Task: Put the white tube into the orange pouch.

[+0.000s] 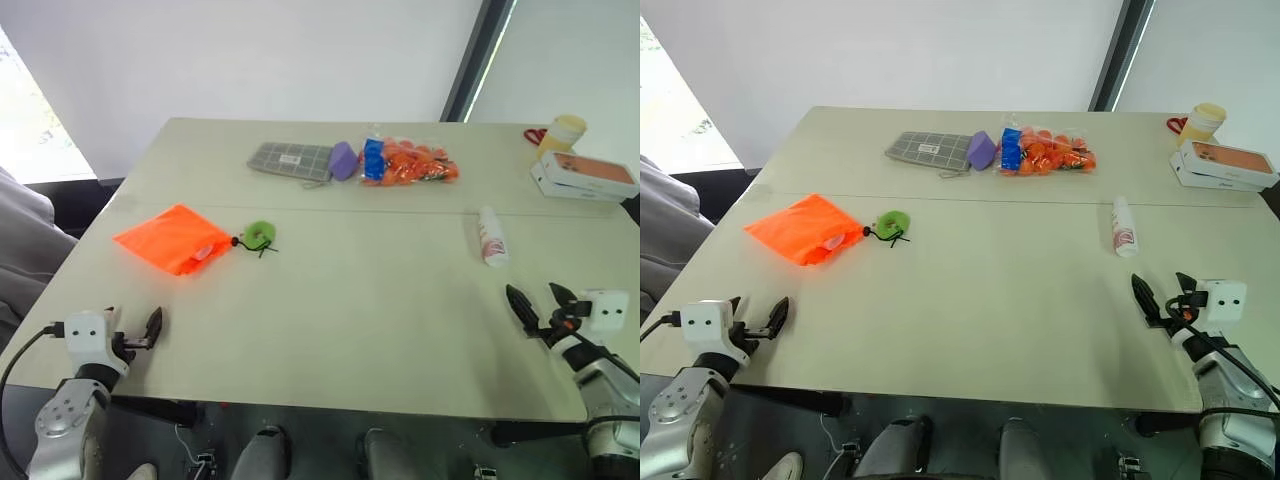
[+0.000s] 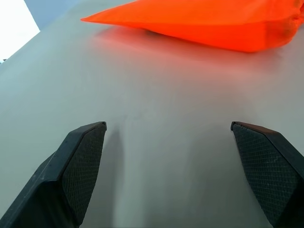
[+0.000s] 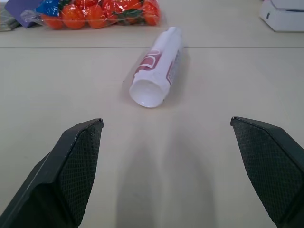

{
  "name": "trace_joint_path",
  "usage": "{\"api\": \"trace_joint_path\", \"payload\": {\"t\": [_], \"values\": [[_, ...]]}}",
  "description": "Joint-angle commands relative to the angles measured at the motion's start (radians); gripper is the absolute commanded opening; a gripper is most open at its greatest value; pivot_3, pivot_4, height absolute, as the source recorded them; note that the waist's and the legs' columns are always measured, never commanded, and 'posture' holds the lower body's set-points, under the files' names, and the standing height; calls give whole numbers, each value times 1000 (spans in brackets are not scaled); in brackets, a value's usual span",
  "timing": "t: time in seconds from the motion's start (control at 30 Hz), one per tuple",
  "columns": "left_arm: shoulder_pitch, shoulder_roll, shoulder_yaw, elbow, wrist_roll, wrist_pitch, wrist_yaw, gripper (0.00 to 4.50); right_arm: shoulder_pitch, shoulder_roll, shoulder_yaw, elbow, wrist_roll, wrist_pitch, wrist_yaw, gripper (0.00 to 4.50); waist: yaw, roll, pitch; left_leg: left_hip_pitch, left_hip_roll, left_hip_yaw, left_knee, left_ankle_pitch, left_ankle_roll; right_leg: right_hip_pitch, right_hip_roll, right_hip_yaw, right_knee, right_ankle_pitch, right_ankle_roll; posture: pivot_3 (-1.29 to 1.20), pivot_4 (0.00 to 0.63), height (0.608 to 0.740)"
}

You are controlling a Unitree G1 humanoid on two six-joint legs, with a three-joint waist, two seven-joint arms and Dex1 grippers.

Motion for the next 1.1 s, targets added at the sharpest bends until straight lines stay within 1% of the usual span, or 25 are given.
{"api": "trace_joint_path", "payload": {"t": [0.03,0.23,0.37,0.47,0.57,0.63,0.7,0.8,0.9,1.0,1.1], "values": [[4,7,11,-30,-8,6,0,4500,-3,4,-4,-12,4,-22,1,4463,0,0,0,0,0,0,0,0,0,0,0,0,0,0,0,0,150,724],[4,9,10,-41,-8,1,-10,4500,-3,15,-1,-29,6,-20,-8,4463,0,0,0,0,0,1,0,0,1,0,0,0,-1,0,0,0,150,724],[12,12,-7,-66,20,-13,-11,4500,0,20,4,-41,6,-19,-11,4463,0,0,0,0,0,2,0,0,1,0,0,0,-2,0,0,0,150,724],[9,6,-17,-102,17,-10,-10,4500,2,23,9,-53,5,-17,-13,4463,0,0,0,0,0,2,0,-1,1,0,0,0,-2,0,0,0,150,724],[7,-1,-47,-180,-9,-10,-45,4500,-6,23,22,-65,6,-9,-12,4463,0,0,0,0,0,2,0,-1,1,0,0,0,-2,0,0,0,150,724],[8,4,-81,-220,17,-17,-55,4500,-15,23,31,-65,6,-5,-13,4463,0,0,0,0,0,2,0,-1,1,1,0,0,-2,0,0,0,150,724],[3,12,-139,-271,71,-18,-52,4500,-20,22,44,-76,9,1,-5,4463,1,1,0,0,0,3,0,-1,1,1,0,1,-2,0,0,0,150,724],[-23,25,-216,-326,201,-29,-8,4500,-15,16,64,-110,19,20,15,4463,1,1,0,0,-1,3,0,1,3,2,0,1,-2,0,0,0,150,724],[-75,40,-294,-359,424,-31,99,4500,20,5,111,-192,37,65,71,4463,3,1,0,0,-1,3,0,1,4,4,1,1,-2,0,0,0,150,724],[-127,43,-336,-357,572,30,174,4500,61,-5,177,-307,59,135,126,4463,3,1,-1,0,0,3,0,1,4,4,1,1,-1,0,0,0,150,724],[-170,50,-354,-339,662,107,201,4500,76,-8,240,-408,72,194,151,4463,-2,2,-1,0,0,3,0,1,4,4,2,1,-1,0,1,0,150,724]]}}
